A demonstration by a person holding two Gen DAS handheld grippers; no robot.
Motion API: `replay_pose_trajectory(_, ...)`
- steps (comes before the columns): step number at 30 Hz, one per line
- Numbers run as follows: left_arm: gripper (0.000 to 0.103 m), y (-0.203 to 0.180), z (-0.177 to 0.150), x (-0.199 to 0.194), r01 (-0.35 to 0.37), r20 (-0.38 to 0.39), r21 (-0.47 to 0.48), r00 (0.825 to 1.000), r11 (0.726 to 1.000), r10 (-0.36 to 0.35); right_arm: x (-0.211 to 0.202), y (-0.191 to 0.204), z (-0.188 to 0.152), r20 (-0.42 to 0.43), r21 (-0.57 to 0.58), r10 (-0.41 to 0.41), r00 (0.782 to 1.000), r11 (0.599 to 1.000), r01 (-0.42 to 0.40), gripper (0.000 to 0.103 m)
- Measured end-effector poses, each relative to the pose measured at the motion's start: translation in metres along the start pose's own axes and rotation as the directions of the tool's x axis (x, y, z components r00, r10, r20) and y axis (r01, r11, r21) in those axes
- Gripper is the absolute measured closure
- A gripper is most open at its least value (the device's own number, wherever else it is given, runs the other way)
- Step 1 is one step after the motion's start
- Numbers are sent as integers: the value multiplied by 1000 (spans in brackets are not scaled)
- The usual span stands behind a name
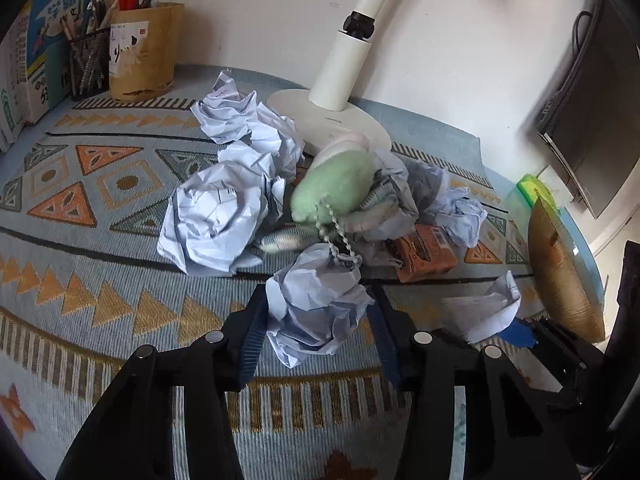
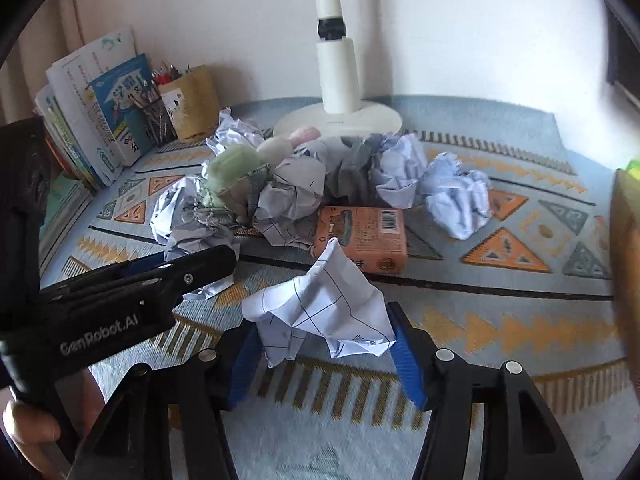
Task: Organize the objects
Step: 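Grasp a crumpled paper ball with the left tool while the right tool grasps another paper ball, then carry both paper balls to the golden bowl and open both tools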
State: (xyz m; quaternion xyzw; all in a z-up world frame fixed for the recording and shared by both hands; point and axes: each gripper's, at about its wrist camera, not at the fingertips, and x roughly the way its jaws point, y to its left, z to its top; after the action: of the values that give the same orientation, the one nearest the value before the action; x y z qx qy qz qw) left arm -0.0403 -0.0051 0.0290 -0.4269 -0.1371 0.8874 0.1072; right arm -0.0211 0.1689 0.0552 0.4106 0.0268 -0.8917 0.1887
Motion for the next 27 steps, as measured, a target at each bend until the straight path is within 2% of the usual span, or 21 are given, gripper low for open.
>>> replay_pose_trajectory(3,57,-8,-22,-15,76,-18,5,997,997,-76,-30,-17,-14,40,22,23,999,999,-24,44)
replay_pose_trajectory(4,57,-13,-30,-21,86,-22,18,996,996,-86,-40,-24,-19,53,27,26,998,999,-27,44)
replay_pose_trajectory(7,57,-27,-47,-35,77,-5,51,997,996,-77,-63,-40,-33,88,22,-32,996,999,30,43)
replay_pose_trajectory(10,57,-39,-45,-39,8,54,97,998,995,-13,-65,-55,-39,90,53,-53,995,997,48,43)
replay_pose_trajectory(14,57,-52,-43,-35,-28,123,150,992,988,10,-57,-60,-44,76,61,-80,994,995,75,43)
replay_pose_trajectory(16,57,-56,-47,-35,-64,132,189,990,980,40,-55,-58,-43,80,47,-72,994,997,69,38)
replay_pose_trajectory(20,54,-70,-52,-25,-84,90,275,994,958,62,-34,-57,-41,-24,44,-125,992,991,126,38)
replay_pose_trajectory(22,54,-76,-54,-22,-115,85,303,992,946,94,-34,-57,-43,-24,46,-121,992,991,122,38)
replay_pose_trajectory(25,51,-76,-54,-17,-112,59,309,993,944,99,-36,-61,-46,-17,63,-111,994,992,112,28)
replay_pose_trajectory(27,50,-77,-55,-13,-135,46,311,991,941,127,-38,-65,-47,-10,80,-107,994,991,108,25)
